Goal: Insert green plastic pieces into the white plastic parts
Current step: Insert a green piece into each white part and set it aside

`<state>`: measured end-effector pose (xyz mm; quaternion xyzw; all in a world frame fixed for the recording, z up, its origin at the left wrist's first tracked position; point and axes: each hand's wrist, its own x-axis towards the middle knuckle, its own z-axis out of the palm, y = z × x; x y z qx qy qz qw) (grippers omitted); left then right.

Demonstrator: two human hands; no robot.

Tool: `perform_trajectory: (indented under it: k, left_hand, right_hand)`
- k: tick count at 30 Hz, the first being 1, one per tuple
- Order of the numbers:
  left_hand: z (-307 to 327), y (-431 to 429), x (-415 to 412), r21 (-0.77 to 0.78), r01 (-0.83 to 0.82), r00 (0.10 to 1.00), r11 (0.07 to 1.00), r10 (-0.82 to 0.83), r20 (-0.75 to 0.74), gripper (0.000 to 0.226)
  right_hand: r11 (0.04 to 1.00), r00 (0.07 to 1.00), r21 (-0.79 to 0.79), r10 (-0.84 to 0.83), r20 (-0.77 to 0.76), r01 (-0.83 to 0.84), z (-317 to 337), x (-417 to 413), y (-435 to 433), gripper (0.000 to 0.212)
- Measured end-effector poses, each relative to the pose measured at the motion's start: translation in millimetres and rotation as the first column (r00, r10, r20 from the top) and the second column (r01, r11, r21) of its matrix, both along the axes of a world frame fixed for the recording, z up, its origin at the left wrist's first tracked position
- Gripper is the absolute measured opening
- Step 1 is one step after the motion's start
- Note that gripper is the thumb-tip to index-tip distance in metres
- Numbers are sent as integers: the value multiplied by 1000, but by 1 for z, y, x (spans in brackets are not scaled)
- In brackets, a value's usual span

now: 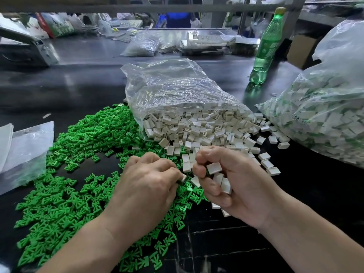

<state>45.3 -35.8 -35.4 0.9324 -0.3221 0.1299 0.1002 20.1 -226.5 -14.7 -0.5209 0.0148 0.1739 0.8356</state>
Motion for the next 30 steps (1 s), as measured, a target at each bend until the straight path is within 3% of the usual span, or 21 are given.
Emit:
perform_trajectory:
  k: [5, 10, 15, 16, 19, 23, 27, 30]
  left_hand:
    - [-5, -1, 1, 59, 6, 1000, 998, -5, -17, 40]
    - [0, 1, 1, -14, 60, 998, 998, -60, 24, 8]
    - [-1, 0, -1, -64, 49, 998, 997, -46, 43, 5]
    - [-2, 1, -1, -93, 46, 997, 995, -40, 60, 2]
    - [1, 1, -2, -281, -19, 1000, 960, 13, -21, 21]
    - [10, 3, -7, -557, -74, 990, 827, -5, -138, 14]
    - [20, 3, -15, -660, -129, 989, 740, 50, -137, 17]
    - [22, -2, -20, -659, -48, 997, 751, -6, -79, 20]
  right_hand:
    - [981, 999, -189, -38, 9, 39, -2, 0, 2, 23]
    - [977, 999, -208, -50, 8, 50, -2, 0, 1, 19]
    - [972, 999, -228, -54, 4, 53, -4, 1, 1, 16]
    - [970, 998, -235, -56, 8, 56, -4, 1, 2, 16]
    - [965, 998, -253, -58, 17, 60, -5, 0, 2, 19]
    - [956, 1000, -293, -2, 16, 7, -5, -1, 4, 16]
    - [957, 996, -277, 81, -29, -86, -4, -5, 8, 17]
    - [967, 987, -198, 152, -55, -159, -2, -8, 11, 28]
